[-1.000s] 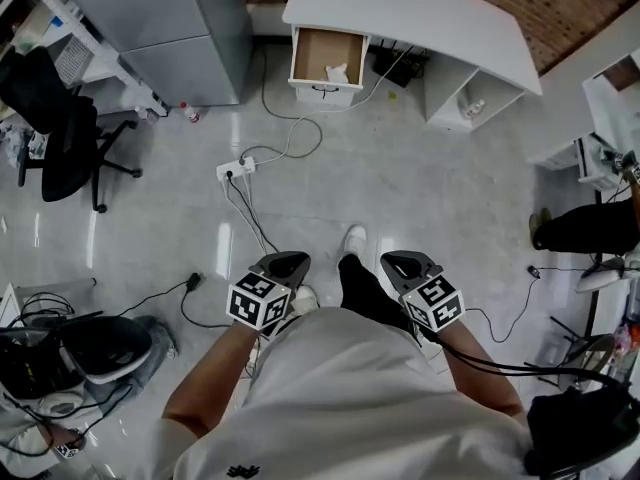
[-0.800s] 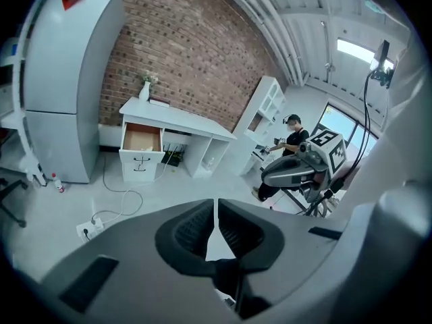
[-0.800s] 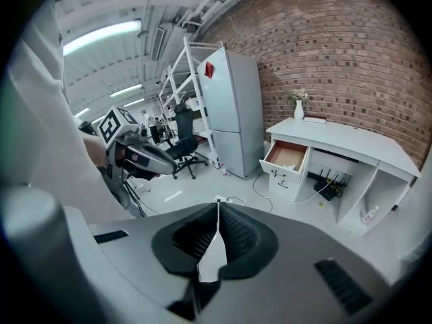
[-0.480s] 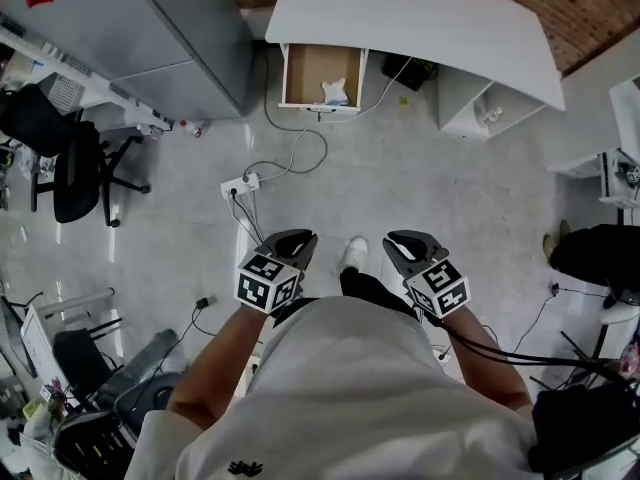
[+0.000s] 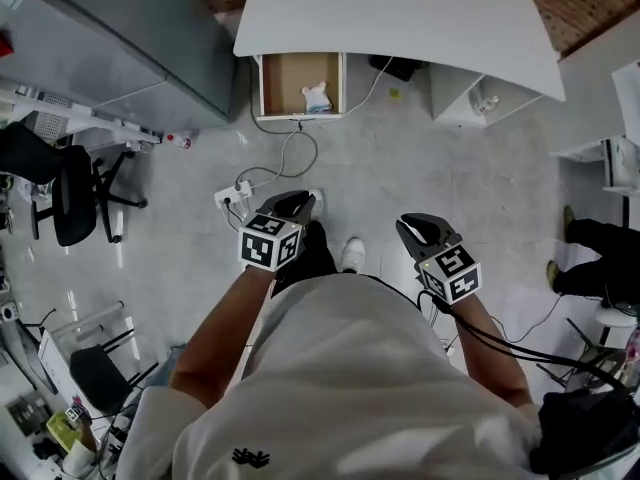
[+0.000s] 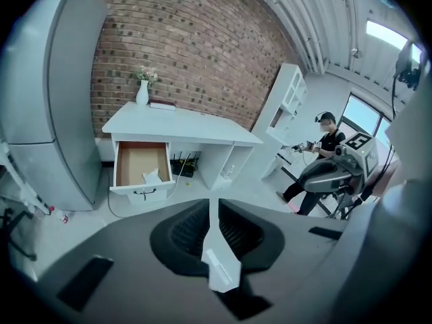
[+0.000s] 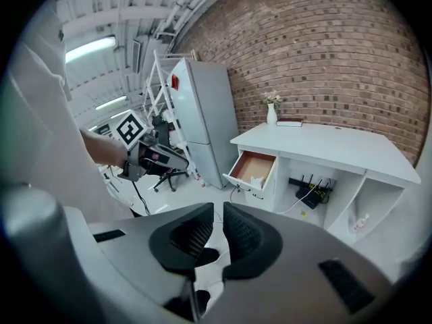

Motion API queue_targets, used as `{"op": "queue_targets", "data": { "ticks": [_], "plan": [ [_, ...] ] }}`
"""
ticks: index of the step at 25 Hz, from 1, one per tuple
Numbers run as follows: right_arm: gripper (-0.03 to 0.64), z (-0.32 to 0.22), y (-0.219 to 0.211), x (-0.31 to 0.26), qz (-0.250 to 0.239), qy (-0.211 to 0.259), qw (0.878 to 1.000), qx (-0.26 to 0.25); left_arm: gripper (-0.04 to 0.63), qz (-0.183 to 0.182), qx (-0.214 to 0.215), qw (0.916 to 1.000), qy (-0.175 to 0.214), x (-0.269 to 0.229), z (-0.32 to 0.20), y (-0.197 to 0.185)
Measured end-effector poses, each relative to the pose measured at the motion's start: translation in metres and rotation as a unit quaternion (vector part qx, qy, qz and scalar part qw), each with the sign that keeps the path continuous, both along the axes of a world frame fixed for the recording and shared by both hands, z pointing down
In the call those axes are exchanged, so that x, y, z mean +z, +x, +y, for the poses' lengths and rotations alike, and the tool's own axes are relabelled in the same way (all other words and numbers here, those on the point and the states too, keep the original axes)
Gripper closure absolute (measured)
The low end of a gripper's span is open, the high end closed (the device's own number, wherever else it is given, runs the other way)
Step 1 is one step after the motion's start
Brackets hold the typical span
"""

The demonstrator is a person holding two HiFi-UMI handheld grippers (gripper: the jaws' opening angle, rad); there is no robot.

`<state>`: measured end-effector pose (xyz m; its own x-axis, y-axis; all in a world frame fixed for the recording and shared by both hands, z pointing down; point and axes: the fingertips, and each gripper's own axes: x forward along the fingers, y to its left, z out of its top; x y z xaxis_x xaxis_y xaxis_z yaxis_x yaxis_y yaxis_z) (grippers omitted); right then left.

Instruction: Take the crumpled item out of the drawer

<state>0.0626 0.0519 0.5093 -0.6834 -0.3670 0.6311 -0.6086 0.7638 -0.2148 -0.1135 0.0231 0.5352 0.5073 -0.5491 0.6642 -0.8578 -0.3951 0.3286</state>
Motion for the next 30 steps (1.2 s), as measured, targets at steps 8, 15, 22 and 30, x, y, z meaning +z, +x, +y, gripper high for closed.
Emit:
{"op": "queue_targets", "data": {
  "ticks": [8, 15, 22, 30],
  "plan": [
    [0.551, -0.076, 0.026, 0.001, 0.013, -0.016, 0.994, 0.111, 0.509, -0.023, -0.013, 0.9993, -0.028, 0.075, -0.141, -0.035],
    [0.551, -0.145, 0.018, 0.001, 0.035, -0.041, 0.983, 0.176, 0.509, -0.068, -0.012, 0.9958, -0.06, 0.146, -0.274, -0.076],
    [0.551, -0.183, -0.004, 0.027, 0.064, -0.086, 0.972, 0.211, 0.488, -0.098, -0.002, 0.9907, -0.095, 0.225, -0.377, -0.104],
    [0.552, -0.213, -0.011, 0.055, 0.087, -0.147, 0.959, 0.226, 0.471, -0.122, 0.009, 0.9825, -0.14, 0.315, -0.442, -0.105]
  ]
}}
